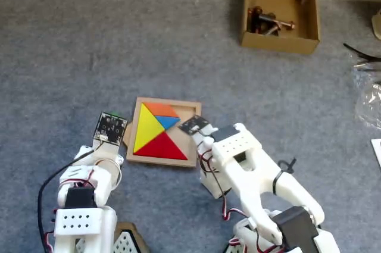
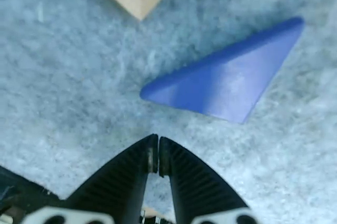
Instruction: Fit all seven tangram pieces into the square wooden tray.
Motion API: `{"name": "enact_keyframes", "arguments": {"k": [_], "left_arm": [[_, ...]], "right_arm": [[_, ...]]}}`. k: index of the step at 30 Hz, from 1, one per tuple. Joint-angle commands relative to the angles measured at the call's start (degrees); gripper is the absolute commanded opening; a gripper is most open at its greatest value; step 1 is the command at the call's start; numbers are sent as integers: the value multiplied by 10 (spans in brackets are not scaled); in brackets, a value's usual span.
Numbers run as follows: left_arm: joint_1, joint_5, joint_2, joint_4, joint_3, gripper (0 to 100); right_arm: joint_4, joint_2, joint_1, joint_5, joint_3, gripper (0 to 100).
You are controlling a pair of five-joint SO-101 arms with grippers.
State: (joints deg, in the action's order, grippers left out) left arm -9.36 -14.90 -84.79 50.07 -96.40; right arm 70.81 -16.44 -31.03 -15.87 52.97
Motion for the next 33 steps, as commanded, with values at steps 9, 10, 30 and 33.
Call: {"name": "enact_keyframes", "arguments": {"k": [9, 10, 30, 33], "left_arm": [[7, -4, -8, 2, -13, 7], [7, -4, -8, 2, -13, 7], [7, -4, -8, 2, -13, 7], [7, -4, -8, 2, -13, 7]], "right_arm": [[-59, -24, 69, -8, 2, 9], [-68, -24, 76, -8, 2, 9], [-218, 94, 95, -8, -15, 12], [-218, 151, 110, -8, -69, 12]]}}
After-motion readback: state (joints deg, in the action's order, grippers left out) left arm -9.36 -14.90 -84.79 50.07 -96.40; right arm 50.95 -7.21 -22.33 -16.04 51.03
